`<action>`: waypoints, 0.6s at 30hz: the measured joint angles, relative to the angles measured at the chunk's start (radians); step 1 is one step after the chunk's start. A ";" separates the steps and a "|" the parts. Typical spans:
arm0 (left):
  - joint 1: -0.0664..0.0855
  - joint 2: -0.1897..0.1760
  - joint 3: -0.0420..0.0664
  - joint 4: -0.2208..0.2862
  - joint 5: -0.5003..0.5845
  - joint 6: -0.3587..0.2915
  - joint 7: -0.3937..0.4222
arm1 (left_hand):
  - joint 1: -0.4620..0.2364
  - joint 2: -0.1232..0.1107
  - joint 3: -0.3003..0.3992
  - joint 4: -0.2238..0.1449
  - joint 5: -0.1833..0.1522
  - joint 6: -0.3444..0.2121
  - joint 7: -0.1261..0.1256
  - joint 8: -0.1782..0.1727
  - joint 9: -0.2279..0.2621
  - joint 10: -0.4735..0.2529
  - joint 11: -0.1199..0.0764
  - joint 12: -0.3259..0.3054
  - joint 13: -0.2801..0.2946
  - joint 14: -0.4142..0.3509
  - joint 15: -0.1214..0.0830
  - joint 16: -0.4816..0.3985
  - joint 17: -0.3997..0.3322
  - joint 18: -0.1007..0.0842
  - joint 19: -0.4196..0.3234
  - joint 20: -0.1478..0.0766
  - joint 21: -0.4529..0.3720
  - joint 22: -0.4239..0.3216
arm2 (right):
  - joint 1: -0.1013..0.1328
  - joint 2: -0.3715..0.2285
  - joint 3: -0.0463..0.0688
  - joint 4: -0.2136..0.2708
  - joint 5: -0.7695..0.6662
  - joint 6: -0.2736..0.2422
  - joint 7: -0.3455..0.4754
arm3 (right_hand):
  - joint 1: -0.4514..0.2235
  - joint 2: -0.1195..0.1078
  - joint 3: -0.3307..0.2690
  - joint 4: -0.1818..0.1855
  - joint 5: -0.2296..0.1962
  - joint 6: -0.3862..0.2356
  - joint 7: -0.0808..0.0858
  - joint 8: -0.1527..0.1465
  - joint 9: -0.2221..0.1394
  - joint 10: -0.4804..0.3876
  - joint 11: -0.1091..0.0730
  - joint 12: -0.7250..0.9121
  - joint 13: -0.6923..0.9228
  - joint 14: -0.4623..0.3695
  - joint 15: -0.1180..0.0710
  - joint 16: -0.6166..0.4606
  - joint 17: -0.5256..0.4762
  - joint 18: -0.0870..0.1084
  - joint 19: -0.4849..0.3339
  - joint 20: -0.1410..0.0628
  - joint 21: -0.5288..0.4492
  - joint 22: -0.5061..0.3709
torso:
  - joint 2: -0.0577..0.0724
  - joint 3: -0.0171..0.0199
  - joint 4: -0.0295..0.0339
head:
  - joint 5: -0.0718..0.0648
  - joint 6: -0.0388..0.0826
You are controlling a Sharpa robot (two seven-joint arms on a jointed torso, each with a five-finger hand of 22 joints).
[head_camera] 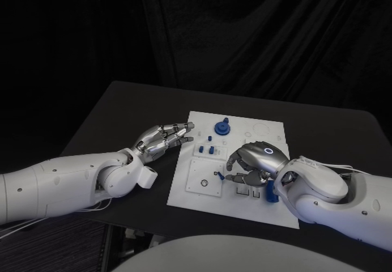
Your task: Assemble the parts on the task board
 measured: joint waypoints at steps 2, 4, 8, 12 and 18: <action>-0.001 0.000 0.000 0.000 0.000 0.001 0.000 | 0.000 0.000 0.000 0.000 0.000 0.000 0.000 0.000 0.000 0.000 0.000 0.000 0.000 0.000 0.000 0.000 0.000 0.000 0.000 0.000 0.000 0.000 | -0.013 0.000 -0.001 0.000 -0.037 -0.009 -0.022 | -0.035 -0.001 -0.014 0.006 0.012 0.003 -0.003 0.003 0.007 0.075 -0.004 0.052 0.003 0.004 -0.003 0.034 0.000 -0.016 0.026 -0.002 0.048 0.000 | 0.000 0.0000 -0.0004 | 0.002 0.000; -0.002 0.000 0.000 -0.001 0.000 0.001 -0.001 | 0.000 0.000 0.000 0.000 0.000 0.000 0.000 0.000 0.000 0.000 0.000 0.000 0.000 0.000 0.000 0.000 0.000 0.000 0.000 0.000 0.000 0.000 | -0.027 0.003 0.000 0.000 -0.073 -0.016 -0.047 | -0.074 0.004 -0.025 0.008 0.021 0.003 -0.003 0.003 0.012 0.101 -0.005 0.070 0.003 0.004 -0.003 0.043 0.000 -0.016 0.031 -0.007 0.065 0.000 | 0.000 0.0001 -0.0010 | 0.002 0.000; -0.005 0.000 0.000 -0.002 0.000 0.002 -0.002 | 0.004 0.004 0.003 0.003 0.000 0.004 0.004 0.000 0.000 0.004 0.004 0.000 0.001 0.000 0.000 0.000 0.000 0.000 0.000 0.000 0.004 0.002 | -0.051 0.012 0.000 -0.004 -0.120 -0.023 -0.088 | -0.107 0.017 -0.025 0.008 0.028 0.014 -0.007 0.004 0.018 0.104 -0.006 0.073 0.003 0.004 -0.003 0.043 0.000 -0.016 0.031 -0.007 0.067 0.000 | -0.001 0.0004 -0.0015 | -0.001 0.000; -0.010 0.000 0.000 -0.002 0.000 0.003 -0.004 | 0.004 0.004 0.006 0.000 0.000 0.004 0.004 0.000 0.001 0.004 0.004 0.000 0.001 0.000 0.000 0.000 0.000 0.000 0.007 0.000 0.004 0.004 | -0.073 0.024 0.000 -0.013 -0.147 -0.027 -0.116 | -0.118 0.027 -0.025 0.008 0.036 0.016 -0.008 0.003 0.020 0.107 -0.009 0.073 0.003 0.004 -0.003 0.043 0.000 -0.015 0.031 -0.007 0.067 0.000 | -0.001 0.0012 -0.0015 | -0.003 0.000; -0.015 -0.001 0.000 -0.002 0.000 0.005 -0.007 | 0.004 0.004 0.006 0.000 0.000 0.004 0.004 0.000 0.001 0.007 0.008 0.004 0.001 0.000 0.000 0.004 0.000 0.000 0.007 0.000 0.004 0.004 | -0.095 0.043 0.000 -0.030 -0.170 -0.031 -0.141 | -0.142 0.044 -0.025 0.008 0.048 0.019 -0.012 -0.001 0.024 0.107 -0.009 0.073 0.003 0.004 -0.003 0.043 0.000 -0.015 0.031 -0.007 0.067 0.000 | -0.001 0.0017 -0.0016 | -0.004 0.000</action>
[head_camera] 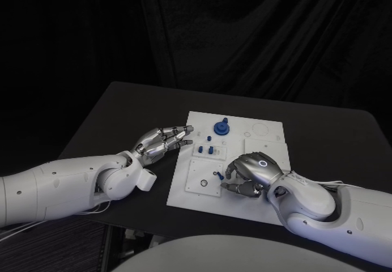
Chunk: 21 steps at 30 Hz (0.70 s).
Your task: Assemble the parts on the task board
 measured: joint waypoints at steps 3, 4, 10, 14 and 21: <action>-0.002 0.000 0.000 0.000 0.000 0.001 -0.001 | 0.000 0.000 0.000 0.000 0.000 0.000 0.000 0.000 0.000 -0.003 0.003 0.000 0.000 0.004 0.004 0.000 0.000 0.000 0.000 0.000 0.000 0.001 | -0.006 0.009 0.000 -0.009 -0.006 -0.002 -0.007 | -0.006 0.006 0.000 0.000 0.004 0.005 0.002 -0.002 0.001 0.000 0.000 0.000 0.000 0.000 0.000 0.000 0.000 0.000 0.000 0.000 0.000 0.000 | 0.000 0.0000 0.0000 | -0.002 0.000; -0.002 0.000 0.000 0.000 0.000 0.001 -0.002 | 0.000 0.000 0.000 0.000 0.000 0.000 0.000 0.000 0.000 -0.003 0.003 0.000 0.000 0.004 0.004 0.000 0.000 0.000 0.000 0.000 0.000 0.001 | -0.008 0.013 0.000 -0.013 -0.008 -0.003 -0.010 | -0.007 0.007 0.000 0.000 0.008 0.007 0.000 -0.004 0.002 0.000 0.000 0.000 0.000 0.000 0.000 0.000 0.000 0.000 0.000 0.000 0.000 0.000 | 0.000 0.0000 0.0000 | -0.002 0.000; -0.004 0.000 0.000 -0.001 0.000 0.003 -0.003 | 0.000 0.000 0.000 0.000 0.000 0.003 0.003 0.000 0.000 -0.003 0.003 0.000 0.000 0.004 0.004 0.000 0.000 0.000 0.000 0.000 0.000 0.003 | -0.013 0.029 0.000 -0.028 -0.015 -0.005 -0.023 | -0.015 0.015 0.009 -0.003 0.050 0.007 0.000 -0.010 0.007 0.000 0.000 0.000 0.000 0.004 -0.004 0.000 0.000 0.000 0.000 0.000 0.000 0.000 | 0.000 -0.0001 0.0005 | -0.004 0.000; -0.006 0.000 0.000 -0.001 0.000 0.004 -0.004 | 0.000 0.000 0.000 0.000 0.000 0.003 0.003 0.000 0.000 -0.003 0.003 0.000 0.000 0.004 0.004 0.000 0.000 0.000 0.000 0.000 0.000 0.003 | -0.017 0.038 0.000 -0.034 -0.018 -0.005 -0.033 | -0.015 0.015 0.020 -0.006 0.086 0.007 0.000 -0.016 0.011 0.000 0.000 0.000 0.000 0.004 -0.004 0.000 0.000 0.000 0.000 0.000 0.000 0.000 | 0.000 -0.0001 0.0009 | -0.005 0.000; -0.007 -0.001 0.000 -0.001 0.000 0.005 -0.005 | 0.000 0.000 0.003 -0.003 0.000 0.003 0.003 0.000 0.000 0.002 0.008 0.005 0.001 0.004 0.004 0.000 0.001 0.000 0.000 0.000 0.000 0.003 | -0.018 0.045 0.000 -0.040 -0.038 -0.003 -0.060 | -0.015 0.015 0.025 -0.003 0.120 0.007 0.000 -0.022 0.014 0.000 0.000 0.000 0.000 0.004 -0.004 0.000 0.000 0.000 -0.004 -0.004 0.000 0.000 | 0.000 -0.0003 0.0012 | -0.004 0.000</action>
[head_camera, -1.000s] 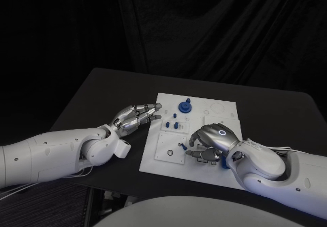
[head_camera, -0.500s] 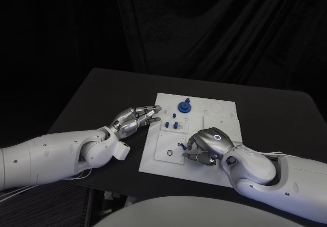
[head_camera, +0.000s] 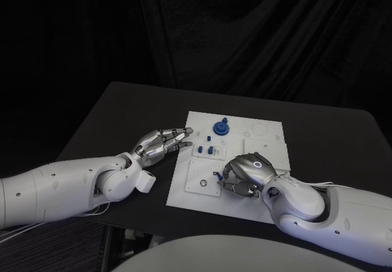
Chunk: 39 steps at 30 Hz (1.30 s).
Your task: Assemble the parts on the task board
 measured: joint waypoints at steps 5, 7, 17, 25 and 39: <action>0.000 0.000 0.000 -0.001 0.000 0.001 -0.001 | 0.000 0.000 0.000 0.000 0.000 0.000 0.000 0.000 0.000 0.000 0.000 0.000 0.000 0.000 0.000 0.000 0.000 0.000 0.000 0.000 0.000 0.000 | 0.000 0.007 0.000 -0.007 -0.013 0.005 -0.016 | -0.004 -0.004 0.000 0.000 0.000 0.000 0.000 -0.004 0.000 0.000 0.000 0.000 0.000 0.000 0.000 0.000 0.000 0.000 0.000 0.000 -0.003 0.000 | 0.000 0.0000 0.0002 | -0.002 0.000; -0.001 0.001 0.000 -0.002 0.000 0.001 -0.001 | 0.000 0.000 0.000 0.000 0.000 0.000 0.000 0.000 0.000 0.000 0.000 0.000 0.000 0.000 0.000 0.000 0.000 0.000 0.005 -0.001 0.000 0.000 | 0.000 0.012 0.000 -0.011 -0.018 0.007 -0.021 | -0.004 -0.004 0.000 0.000 0.000 0.000 0.000 -0.004 0.000 0.000 0.000 0.000 0.000 0.000 0.000 0.000 0.000 0.000 0.000 0.000 -0.004 0.000 | 0.000 -0.0001 0.0003 | -0.002 0.000; -0.003 0.004 0.000 -0.005 0.000 0.004 -0.003 | 0.000 0.000 0.000 0.000 0.000 0.000 0.000 0.000 0.000 0.004 0.004 0.005 0.001 0.000 0.000 0.000 0.000 0.000 0.007 0.000 0.000 0.000 | -0.001 0.033 0.000 -0.030 -0.031 0.011 -0.031 | -0.015 -0.004 0.002 0.002 0.000 0.000 0.000 -0.008 0.003 0.000 0.000 0.000 0.000 0.000 0.000 0.000 0.000 0.000 0.000 0.000 -0.004 0.000 | 0.000 -0.0002 0.0002 | -0.005 0.000; -0.004 0.004 0.000 -0.005 0.000 0.007 -0.005 | 0.000 0.000 0.000 0.000 0.000 0.000 0.000 0.000 0.000 0.004 0.004 0.005 0.001 0.000 0.000 0.000 0.000 0.000 0.007 0.000 0.000 0.000 | -0.001 0.043 0.000 -0.039 -0.034 0.011 -0.030 | 0.016 0.002 0.043 -0.020 0.084 0.020 -0.013 -0.007 0.024 0.000 -0.011 0.000 0.000 -0.001 -0.009 0.000 0.000 0.000 -0.004 -0.004 -0.004 0.000 | 0.000 -0.0003 0.0002 | -0.003 0.000; -0.004 -0.004 0.000 0.000 -0.002 0.008 -0.001 | 0.013 -0.004 0.015 -0.001 0.017 0.017 -0.002 0.004 0.003 0.028 0.020 0.036 0.006 0.036 0.002 0.033 0.008 0.000 0.044 0.000 0.021 0.035 | 0.003 -0.011 0.000 0.017 -0.023 -0.007 -0.012 | 0.098 -0.034 0.141 -0.066 0.266 0.032 -0.022 0.045 0.127 0.005 -0.024 0.000 0.000 -0.003 -0.022 0.000 0.000 0.000 0.007 -0.022 0.021 0.000 | 0.000 -0.0004 0.0005 | 0.008 0.000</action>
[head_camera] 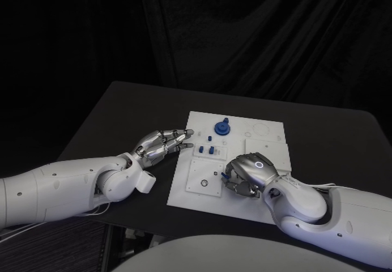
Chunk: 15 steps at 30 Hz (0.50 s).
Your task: Assemble the parts on the task board
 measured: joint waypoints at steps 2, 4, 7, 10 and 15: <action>0.000 -0.003 0.000 0.003 -0.006 -0.002 0.005 | 0.001 -0.001 0.003 0.003 0.002 0.005 -0.005 0.002 0.000 0.018 0.007 0.020 0.002 0.030 0.002 0.024 0.005 0.000 0.027 0.001 0.014 0.026 | 0.010 -0.012 -0.001 0.017 0.004 -0.003 0.003 | 0.000 0.000 0.000 0.000 -0.012 0.000 0.000 0.004 0.012 0.002 -0.002 0.000 0.000 0.003 -0.003 0.000 0.000 0.000 0.000 0.000 0.000 0.000 | 0.000 0.0000 0.0001 | 0.001 0.000; 0.000 -0.007 0.000 0.007 -0.016 -0.006 0.012 | 0.004 -0.004 0.008 0.008 0.011 0.022 -0.015 0.007 0.003 0.067 0.027 0.071 0.011 0.107 0.001 0.083 0.021 0.000 0.086 0.000 0.044 0.077 | 0.027 -0.024 -0.001 0.035 0.011 -0.006 0.007 | 0.000 0.000 0.000 0.000 -0.019 0.000 0.000 0.004 0.015 0.001 -0.003 0.000 0.000 0.003 -0.003 0.000 0.000 0.000 0.000 0.000 0.000 0.000 | 0.000 0.0000 0.0001 | 0.002 0.000; 0.000 -0.011 0.000 0.017 -0.032 -0.018 0.022 | 0.018 -0.018 0.025 0.025 0.031 0.059 -0.026 0.014 0.004 0.175 0.059 0.193 0.034 0.306 0.006 0.248 0.062 0.000 0.203 -0.003 0.106 0.104 | 0.060 -0.038 0.000 0.059 0.029 -0.006 0.015 | 0.000 0.000 0.006 0.005 -0.040 0.000 0.000 0.009 0.028 -0.002 -0.005 0.000 0.000 0.003 -0.003 0.000 0.000 0.000 0.000 0.000 0.000 0.000 | 0.000 0.0001 0.0001 | 0.003 0.000; 0.000 -0.012 0.000 0.025 -0.047 -0.034 0.028 | 0.025 -0.025 0.040 0.040 0.042 0.115 -0.017 0.028 0.010 0.273 0.064 0.302 0.077 0.452 -0.003 0.394 0.117 0.000 0.337 -0.005 0.187 0.131 | 0.092 -0.043 0.001 0.072 0.053 -0.003 0.025 | 0.000 0.000 0.008 0.008 -0.069 -0.004 -0.005 0.009 0.042 -0.002 -0.005 0.000 0.000 0.003 -0.003 0.000 0.000 0.000 0.000 0.000 0.000 0.000 | 0.000 0.0002 -0.0001 | 0.003 0.000; 0.000 -0.012 0.000 0.028 -0.073 -0.062 0.034 | -0.005 -0.045 0.068 0.045 0.060 0.165 0.016 0.047 0.010 0.441 -0.018 0.594 0.262 0.611 -0.087 0.880 0.387 0.031 0.544 -0.056 0.433 0.282 | 0.126 -0.039 0.001 0.074 0.096 0.008 0.047 | 0.000 0.000 0.008 0.008 -0.082 -0.005 -0.006 0.009 0.048 -0.002 -0.005 0.000 0.000 0.003 -0.003 0.000 0.000 0.000 0.000 0.000 0.000 0.000 | -0.001 0.0004 -0.0002 | 0.002 0.000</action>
